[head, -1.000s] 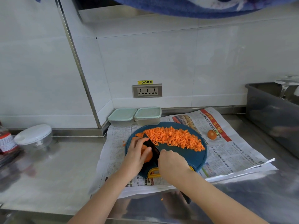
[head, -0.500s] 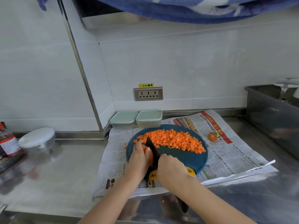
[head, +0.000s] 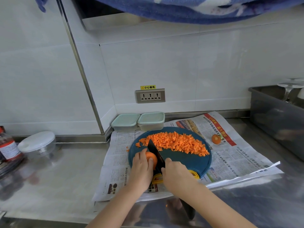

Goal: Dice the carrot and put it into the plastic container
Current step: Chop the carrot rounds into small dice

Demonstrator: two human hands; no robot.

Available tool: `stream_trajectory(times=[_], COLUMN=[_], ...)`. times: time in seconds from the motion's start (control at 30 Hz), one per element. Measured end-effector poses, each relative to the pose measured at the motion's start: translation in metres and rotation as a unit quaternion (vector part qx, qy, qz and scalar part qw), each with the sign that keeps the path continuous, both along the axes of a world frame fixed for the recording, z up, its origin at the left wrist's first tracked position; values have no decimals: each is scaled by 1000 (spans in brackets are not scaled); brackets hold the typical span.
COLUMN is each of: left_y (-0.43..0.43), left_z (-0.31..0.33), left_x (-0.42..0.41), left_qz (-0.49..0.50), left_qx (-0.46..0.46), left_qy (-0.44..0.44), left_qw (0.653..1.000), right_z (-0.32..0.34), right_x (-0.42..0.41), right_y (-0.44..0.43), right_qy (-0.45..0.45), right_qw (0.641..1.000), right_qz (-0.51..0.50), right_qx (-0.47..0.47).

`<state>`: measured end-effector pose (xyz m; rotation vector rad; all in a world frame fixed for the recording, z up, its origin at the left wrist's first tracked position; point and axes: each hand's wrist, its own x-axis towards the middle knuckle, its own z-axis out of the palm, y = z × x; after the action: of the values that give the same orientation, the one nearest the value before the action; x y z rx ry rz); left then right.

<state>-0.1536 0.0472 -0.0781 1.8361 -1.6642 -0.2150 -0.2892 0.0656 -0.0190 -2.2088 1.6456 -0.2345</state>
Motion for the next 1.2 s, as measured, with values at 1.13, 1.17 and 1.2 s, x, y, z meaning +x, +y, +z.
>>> stream_trajectory(times=[1.13,1.17,1.2], left_y=[7,6,6], left_z=[0,0,1], left_x=[-9,-8,-8], left_qz=[105,105,104], left_qx=[3,1,-2], left_qy=[-81,-83,-82], left_qw=[991,991,991], right_z=[-19,-19,-19], right_x=[-19,-20,-21], right_y=[-9,-11,-13], right_qy=[-10,-23,-34], right_qw=[993,993,993], right_qz=[30,26,24], right_qx=[-116,-110,-106])
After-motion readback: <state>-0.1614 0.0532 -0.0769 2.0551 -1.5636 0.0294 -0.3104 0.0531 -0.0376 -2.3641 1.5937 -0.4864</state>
